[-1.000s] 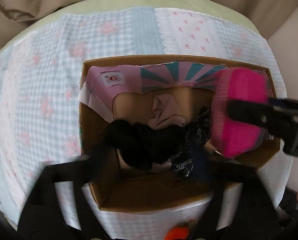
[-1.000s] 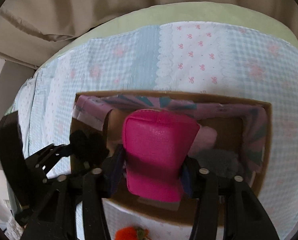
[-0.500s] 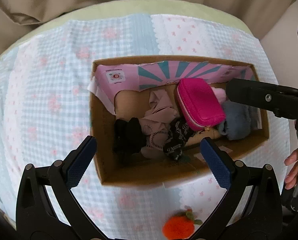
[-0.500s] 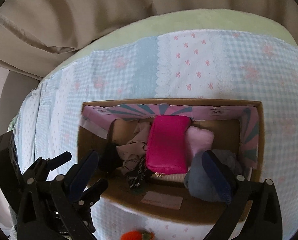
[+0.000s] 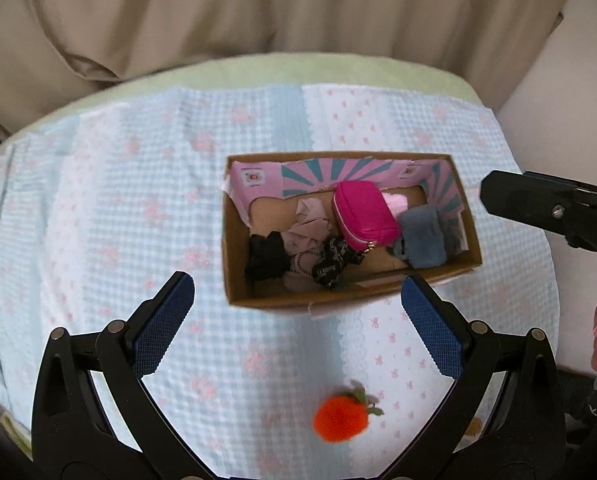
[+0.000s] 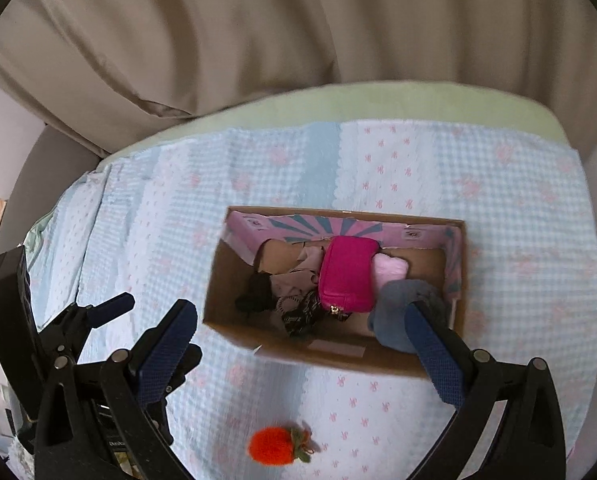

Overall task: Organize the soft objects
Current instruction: 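Move both tools back toward the orange pompom and brown hair clip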

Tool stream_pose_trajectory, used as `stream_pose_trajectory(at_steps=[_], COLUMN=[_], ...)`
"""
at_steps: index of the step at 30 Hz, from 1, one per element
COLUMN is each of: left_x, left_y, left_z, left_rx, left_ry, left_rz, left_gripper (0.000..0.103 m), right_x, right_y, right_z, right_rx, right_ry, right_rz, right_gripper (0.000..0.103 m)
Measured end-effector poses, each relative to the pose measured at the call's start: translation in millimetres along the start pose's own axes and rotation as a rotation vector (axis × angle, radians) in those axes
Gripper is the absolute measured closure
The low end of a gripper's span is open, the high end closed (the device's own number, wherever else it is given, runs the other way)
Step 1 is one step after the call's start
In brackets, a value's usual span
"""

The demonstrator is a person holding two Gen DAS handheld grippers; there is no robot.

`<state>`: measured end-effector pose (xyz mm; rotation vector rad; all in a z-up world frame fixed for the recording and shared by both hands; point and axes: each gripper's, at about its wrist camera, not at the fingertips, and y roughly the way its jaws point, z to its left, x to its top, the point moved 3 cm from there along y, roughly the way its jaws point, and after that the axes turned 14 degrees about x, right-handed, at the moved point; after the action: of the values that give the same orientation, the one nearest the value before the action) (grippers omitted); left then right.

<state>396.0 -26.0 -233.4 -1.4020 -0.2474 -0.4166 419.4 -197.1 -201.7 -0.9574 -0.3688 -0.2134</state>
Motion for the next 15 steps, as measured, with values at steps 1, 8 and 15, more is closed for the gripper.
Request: stream_pose_trajectory(at_steps=[1,8,15], left_x=[-4,-35,-79], left_y=[-11,-74,-138], left_z=[1,10,12], left_rx=[0.007,0.032,0.072], left_ry=[-0.002,-0.067,-0.11], left_rz=[-0.014,-0.074,-0.15], left_gripper=[0.0,0.0,0.0], right_x=[-4,-41,-85], right_y=[-10,-79,-141], right_z=[5,40,69], right_rx=[-0.005,-0.058,-0.104], right_ry=[-0.007,-0.081,-0.137], right_rz=[-0.01,-0.1,-0.182], right_gripper=[0.0,0.0,0.0])
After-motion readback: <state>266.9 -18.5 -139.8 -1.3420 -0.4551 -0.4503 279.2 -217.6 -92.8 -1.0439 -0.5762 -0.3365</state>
